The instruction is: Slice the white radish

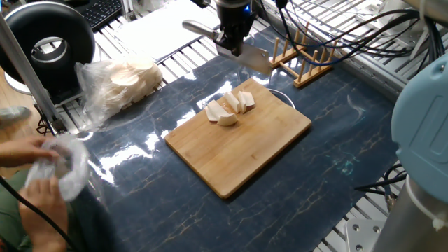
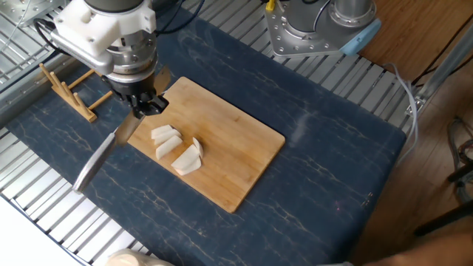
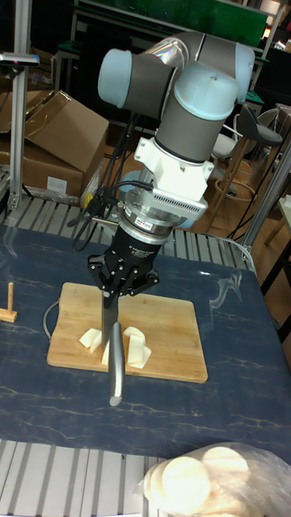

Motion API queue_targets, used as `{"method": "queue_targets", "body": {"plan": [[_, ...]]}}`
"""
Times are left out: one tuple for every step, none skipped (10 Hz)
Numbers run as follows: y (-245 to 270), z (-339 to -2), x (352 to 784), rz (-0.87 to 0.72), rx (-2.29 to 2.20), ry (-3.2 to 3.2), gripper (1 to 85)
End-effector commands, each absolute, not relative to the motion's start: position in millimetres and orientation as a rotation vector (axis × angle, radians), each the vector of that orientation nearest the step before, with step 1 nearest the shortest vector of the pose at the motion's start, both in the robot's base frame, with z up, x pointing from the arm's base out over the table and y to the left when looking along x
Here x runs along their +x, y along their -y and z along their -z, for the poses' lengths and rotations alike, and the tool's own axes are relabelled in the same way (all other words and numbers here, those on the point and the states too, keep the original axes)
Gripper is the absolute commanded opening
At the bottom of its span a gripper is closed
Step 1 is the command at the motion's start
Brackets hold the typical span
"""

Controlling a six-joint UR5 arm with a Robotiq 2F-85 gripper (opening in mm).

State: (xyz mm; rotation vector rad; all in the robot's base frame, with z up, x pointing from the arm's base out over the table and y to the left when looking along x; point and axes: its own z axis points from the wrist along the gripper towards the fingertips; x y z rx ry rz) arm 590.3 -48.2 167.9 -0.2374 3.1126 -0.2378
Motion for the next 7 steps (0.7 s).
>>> {"method": "queue_targets", "body": {"plan": [[47,-169,585,0.225,-0.271,-3.130,1.0],[45,-170,585,0.214,-0.262,-3.127,1.0],[41,-169,589,0.190,-0.245,-3.117,1.0],[40,-169,592,0.186,-0.231,-3.106,1.0],[44,-170,595,0.207,-0.208,-3.093,1.0],[52,-172,596,0.255,-0.195,-3.086,1.0],[54,-171,595,0.266,-0.183,-3.093,1.0]]}}
